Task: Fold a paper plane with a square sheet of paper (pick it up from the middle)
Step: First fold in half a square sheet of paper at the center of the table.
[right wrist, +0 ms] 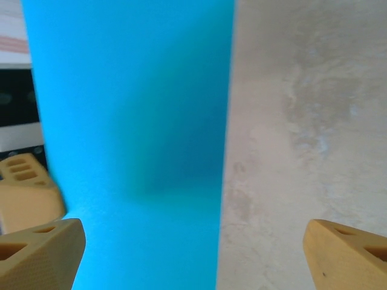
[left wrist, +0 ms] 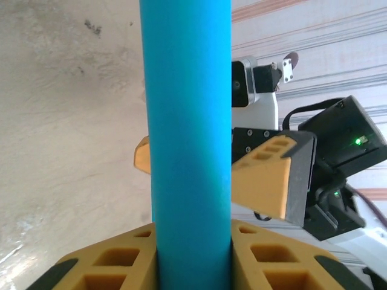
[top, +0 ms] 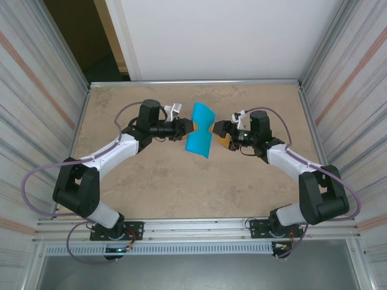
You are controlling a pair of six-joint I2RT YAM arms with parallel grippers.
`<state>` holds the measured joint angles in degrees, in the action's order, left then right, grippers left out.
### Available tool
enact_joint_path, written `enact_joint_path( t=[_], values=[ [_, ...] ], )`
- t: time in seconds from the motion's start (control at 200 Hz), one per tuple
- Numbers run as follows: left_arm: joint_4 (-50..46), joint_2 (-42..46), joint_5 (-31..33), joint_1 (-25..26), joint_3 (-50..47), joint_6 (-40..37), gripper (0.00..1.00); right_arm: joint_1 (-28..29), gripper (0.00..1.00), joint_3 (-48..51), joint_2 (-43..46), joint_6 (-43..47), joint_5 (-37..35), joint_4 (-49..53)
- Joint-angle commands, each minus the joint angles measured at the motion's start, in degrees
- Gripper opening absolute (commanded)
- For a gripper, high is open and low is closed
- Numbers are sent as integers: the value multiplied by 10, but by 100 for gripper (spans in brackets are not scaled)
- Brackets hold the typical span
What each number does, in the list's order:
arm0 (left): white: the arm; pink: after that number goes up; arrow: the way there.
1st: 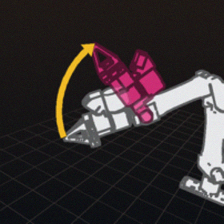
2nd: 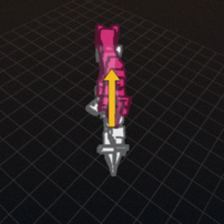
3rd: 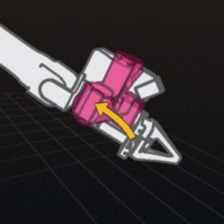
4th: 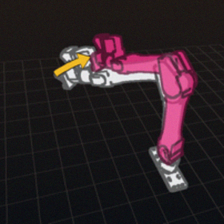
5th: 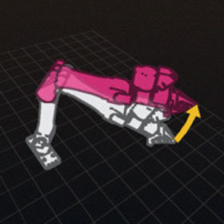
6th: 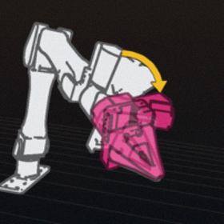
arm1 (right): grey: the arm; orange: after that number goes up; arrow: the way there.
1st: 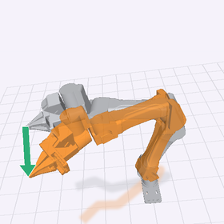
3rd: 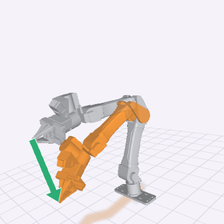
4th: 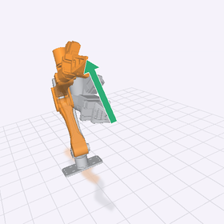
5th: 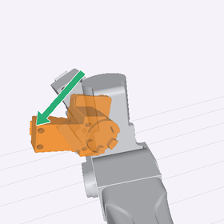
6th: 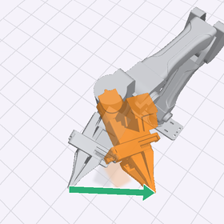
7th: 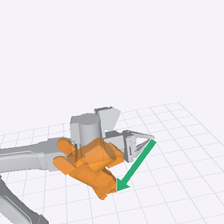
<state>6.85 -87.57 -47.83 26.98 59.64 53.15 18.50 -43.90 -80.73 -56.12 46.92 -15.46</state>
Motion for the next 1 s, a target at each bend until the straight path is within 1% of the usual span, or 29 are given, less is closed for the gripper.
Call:
enact_joint_path(
  t=[0.0, 0.135, 0.205, 0.271, 0.351, 0.446, 0.621, 0.717, 0.792, 0.872, 0.947, 0.997],
  values=[
    [54, 13, -25, -1, 12, 71, 29, 15, 88, 3, 18, -28, 47, -78],
    [75, 18, -23, -1, 1, 97, 29, 18, 82, 4, 21, -41, 49, -93],
    [57, 19, -20, -2, 0, 87, 29, 16, 75, 7, 20, -59, 55, -116],
    [43, 20, -17, -4, 0, 79, 29, 14, 64, 6, 19, -74, 56, -131],
    [26, 20, -12, -8, -2, 65, 29, 9, 55, 4, 21, -81, 50, -133],
    [33, 17, -14, -15, -8, 65, 28, 5, 51, 8, 29, -79, 35, -131],
    [53, 11, -17, -22, -20, 72, 28, -1, 39, 4, 31, -75, 24, -104],
    [61, 6, -19, -22, -22, 76, 28, 0, 29, -1, 28, -73, 22, -88],
    [62, 2, -19, -23, -23, 75, 28, -1, 18, -13, 26, -59, 17, -55],
    [63, -5, -18, -24, -24, 74, 29, -1, 0, -30, 25, -39, 3, -13],
    [60, -13, -16, -25, -25, 68, 32, -3, 0, -41, 22, -24, -7, 15],
    [54, -20, -13, -28, -25, 61, 36, -6, 0, -47, 18, -16, -8, 31]
  ],
)
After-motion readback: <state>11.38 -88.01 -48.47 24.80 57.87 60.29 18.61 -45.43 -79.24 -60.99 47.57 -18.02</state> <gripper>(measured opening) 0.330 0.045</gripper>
